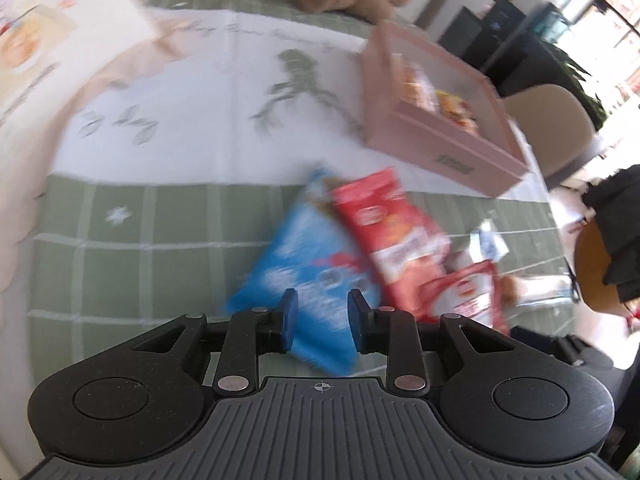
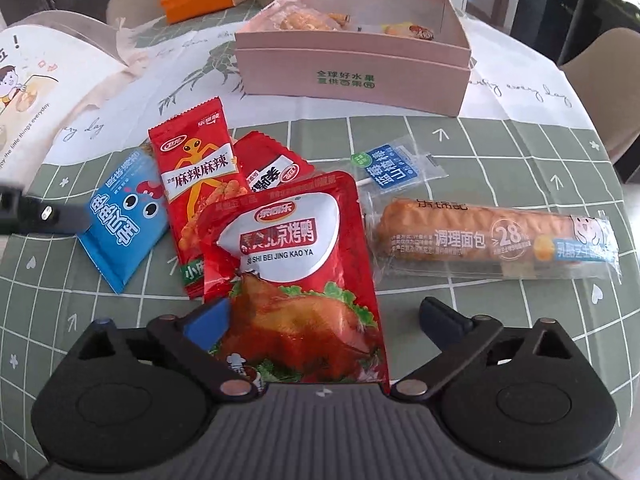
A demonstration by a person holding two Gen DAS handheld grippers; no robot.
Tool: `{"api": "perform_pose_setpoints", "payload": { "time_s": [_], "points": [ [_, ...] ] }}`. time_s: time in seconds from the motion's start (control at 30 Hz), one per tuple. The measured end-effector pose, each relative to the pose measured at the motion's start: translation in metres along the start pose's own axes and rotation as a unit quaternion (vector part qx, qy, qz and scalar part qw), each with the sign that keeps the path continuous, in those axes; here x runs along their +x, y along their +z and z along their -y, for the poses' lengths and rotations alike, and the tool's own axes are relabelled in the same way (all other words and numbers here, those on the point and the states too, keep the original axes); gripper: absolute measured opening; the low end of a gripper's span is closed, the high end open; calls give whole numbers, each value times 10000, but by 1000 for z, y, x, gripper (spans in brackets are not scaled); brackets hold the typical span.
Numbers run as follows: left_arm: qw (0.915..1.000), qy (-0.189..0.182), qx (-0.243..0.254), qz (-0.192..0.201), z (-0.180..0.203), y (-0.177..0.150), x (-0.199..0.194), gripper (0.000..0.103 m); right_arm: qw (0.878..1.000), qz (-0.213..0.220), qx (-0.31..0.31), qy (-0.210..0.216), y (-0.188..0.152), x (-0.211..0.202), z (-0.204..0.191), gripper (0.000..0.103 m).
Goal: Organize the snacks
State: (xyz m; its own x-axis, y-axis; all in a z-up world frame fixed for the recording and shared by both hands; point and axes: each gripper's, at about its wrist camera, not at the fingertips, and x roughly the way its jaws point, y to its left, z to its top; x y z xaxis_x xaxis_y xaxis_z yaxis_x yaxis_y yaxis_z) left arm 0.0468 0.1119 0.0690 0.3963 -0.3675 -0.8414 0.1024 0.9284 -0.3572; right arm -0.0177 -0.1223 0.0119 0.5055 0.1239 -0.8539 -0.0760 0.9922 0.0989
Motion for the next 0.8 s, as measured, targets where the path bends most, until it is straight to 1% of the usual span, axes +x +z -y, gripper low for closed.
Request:
{"api": "perform_pose_setpoints", "payload": {
  "time_s": [0.07, 0.13, 0.2, 0.27, 0.3, 0.33, 0.4, 0.47, 0.5, 0.53, 0.57, 0.6, 0.63, 0.7, 0.73, 0.8],
  "points": [
    [9998, -136, 124, -25, 18, 8, 9, 30, 9999, 91, -75, 9, -6, -1, 2, 103],
    [9996, -66, 270, -29, 37, 17, 23, 30, 9998, 174, -138, -5, -10, -2, 1, 103],
    [9990, 173, 419, -39, 54, 23, 40, 31, 9996, 220, -185, -19, -14, -4, 0, 103],
    [9960, 481, 756, 8, 71, 25, 53, 31, 9995, 220, -210, -24, -15, -5, -3, 103],
    [9932, 598, 992, 72, 77, 25, 56, 36, 9995, 215, -224, -24, -15, -5, -3, 103],
    [9902, 678, 1218, 122, 81, 25, 57, 37, 9995, 215, -236, -21, -14, -5, -4, 103],
    [9860, 750, 1477, 170, 80, 22, 57, 40, 9994, 191, -277, -16, -15, -7, -5, 103],
    [9838, 745, 1610, 258, 71, 21, 53, 42, 9993, 135, -346, -13, -15, -8, -8, 103],
    [9825, 815, 1650, 299, 66, 23, 52, 44, 9993, 115, -368, -17, -14, -8, -9, 103],
    [9815, 902, 1653, 342, 61, 26, 51, 47, 9991, 100, -401, -26, -14, -8, -11, 103],
    [9814, 992, 1604, 367, 55, 30, 50, 48, 9990, 86, -433, -30, -14, -8, -12, 103],
    [9826, 1015, 1511, 377, 50, 33, 47, 47, 9988, 75, -485, -23, -13, -8, -13, 103],
    [9855, 970, 1341, 364, 44, 36, 44, 42, 9986, 66, -526, -18, -13, -8, -14, 103],
    [9922, 761, 941, 315, 34, 42, 39, 40, 9987, 61, -498, 68, -13, -10, -13, 102],
    [9954, 577, 711, 295, 31, 44, 35, 40, 9989, 51, -453, 123, -12, -12, -12, 101],
    [9988, 274, 327, 226, 31, 48, 35, 40, 9993, 40, -286, 254, -14, -19, -6, 98]
  ]
}}
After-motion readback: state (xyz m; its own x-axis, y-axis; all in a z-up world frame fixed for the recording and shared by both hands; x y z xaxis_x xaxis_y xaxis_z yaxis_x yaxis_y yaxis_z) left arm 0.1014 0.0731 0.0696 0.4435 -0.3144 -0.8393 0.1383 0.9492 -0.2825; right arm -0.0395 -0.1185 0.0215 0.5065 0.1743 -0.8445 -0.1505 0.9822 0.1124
